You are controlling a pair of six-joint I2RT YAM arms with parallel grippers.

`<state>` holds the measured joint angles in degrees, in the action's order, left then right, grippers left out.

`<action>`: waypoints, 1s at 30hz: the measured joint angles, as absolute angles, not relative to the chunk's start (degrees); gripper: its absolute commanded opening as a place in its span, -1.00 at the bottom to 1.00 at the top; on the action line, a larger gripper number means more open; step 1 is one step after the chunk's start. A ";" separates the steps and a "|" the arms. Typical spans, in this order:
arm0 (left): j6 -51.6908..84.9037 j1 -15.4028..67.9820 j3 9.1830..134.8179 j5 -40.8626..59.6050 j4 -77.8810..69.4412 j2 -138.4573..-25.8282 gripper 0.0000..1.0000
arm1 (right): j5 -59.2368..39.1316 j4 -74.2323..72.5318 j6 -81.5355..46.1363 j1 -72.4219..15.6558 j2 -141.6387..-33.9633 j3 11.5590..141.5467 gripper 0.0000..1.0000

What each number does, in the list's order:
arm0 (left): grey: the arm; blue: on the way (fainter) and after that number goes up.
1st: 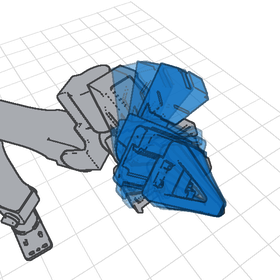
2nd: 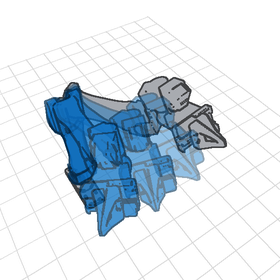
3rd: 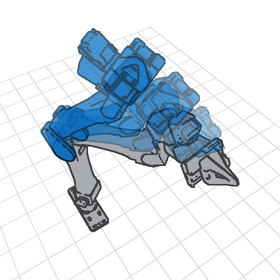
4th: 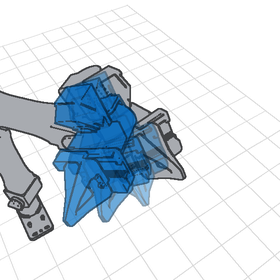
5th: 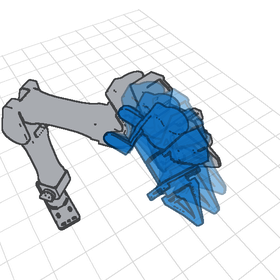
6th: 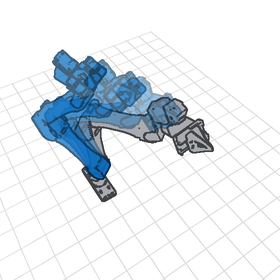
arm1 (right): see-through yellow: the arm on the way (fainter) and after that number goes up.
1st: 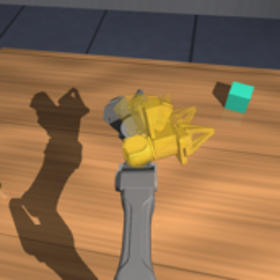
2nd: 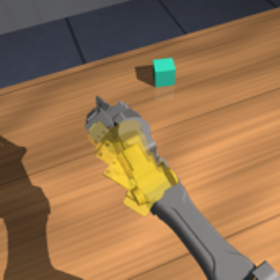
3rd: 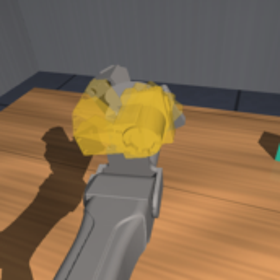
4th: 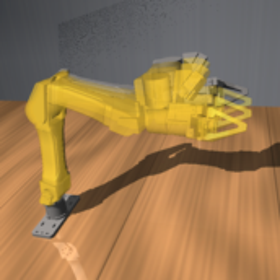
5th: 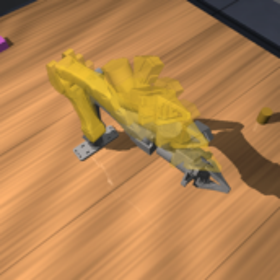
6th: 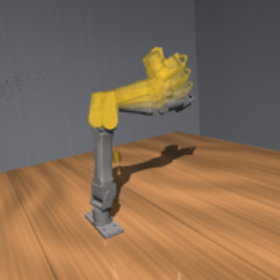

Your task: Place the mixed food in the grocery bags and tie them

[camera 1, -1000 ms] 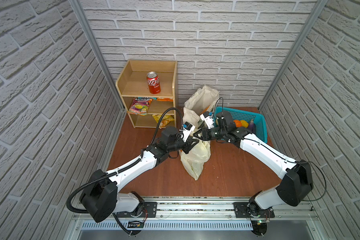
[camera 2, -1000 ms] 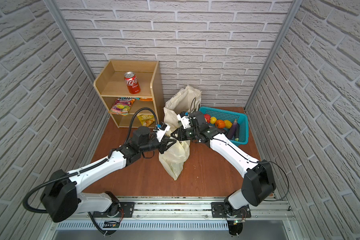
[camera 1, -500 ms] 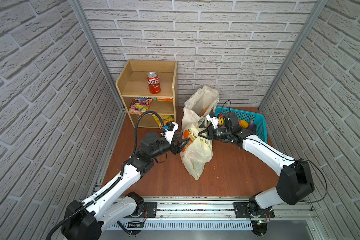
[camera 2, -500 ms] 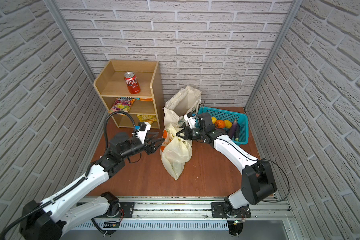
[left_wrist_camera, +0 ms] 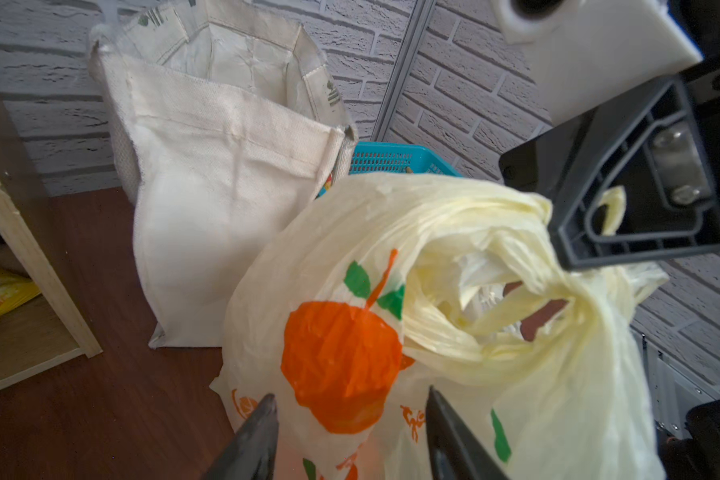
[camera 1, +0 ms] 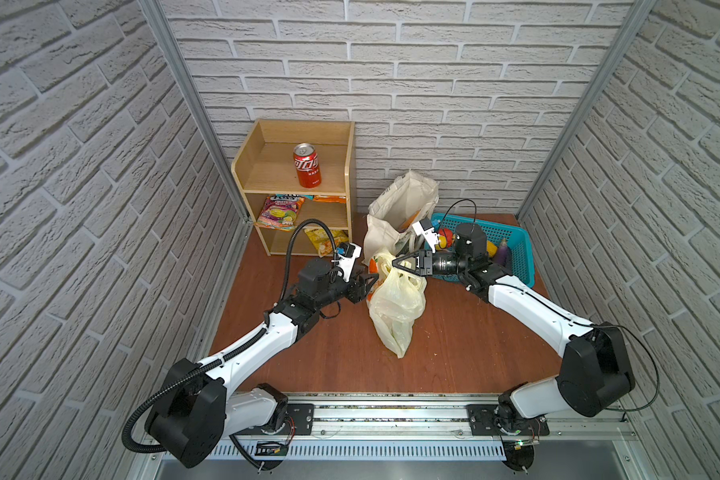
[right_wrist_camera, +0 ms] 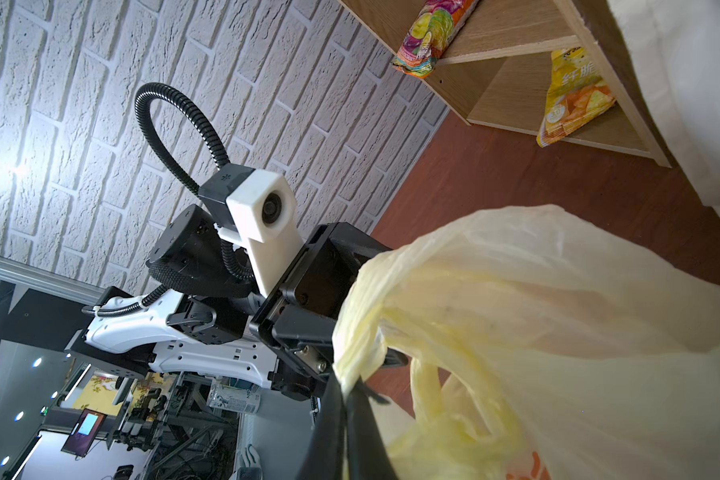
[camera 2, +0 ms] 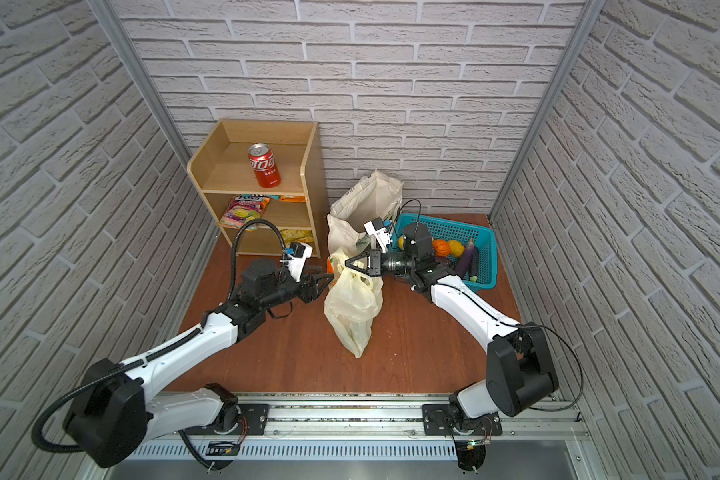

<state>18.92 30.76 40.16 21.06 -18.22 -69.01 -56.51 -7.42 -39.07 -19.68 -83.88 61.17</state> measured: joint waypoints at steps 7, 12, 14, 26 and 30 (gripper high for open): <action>19.33 30.96 40.12 22.22 -21.26 -70.43 0.04 | -52.27 2.85 -31.00 -17.87 -83.83 60.42 -0.23; 19.29 31.31 40.10 23.09 -21.85 -71.92 -0.03 | -47.81 12.01 -25.80 -17.50 -82.15 62.17 0.10; 19.29 31.44 40.07 23.24 -21.87 -72.16 -0.06 | -45.80 15.94 -23.38 -17.50 -81.32 64.42 0.16; 19.16 32.29 40.07 23.42 -22.37 -72.51 -0.08 | -36.67 29.54 -13.47 -19.27 -82.06 75.46 0.28; 19.11 32.45 40.07 23.42 -22.41 -72.51 -0.08 | -35.33 32.10 -12.56 -21.39 -83.92 75.57 0.29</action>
<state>19.11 32.45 40.07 23.42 -22.41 -72.51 -35.33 32.10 -12.56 -21.39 -83.92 75.57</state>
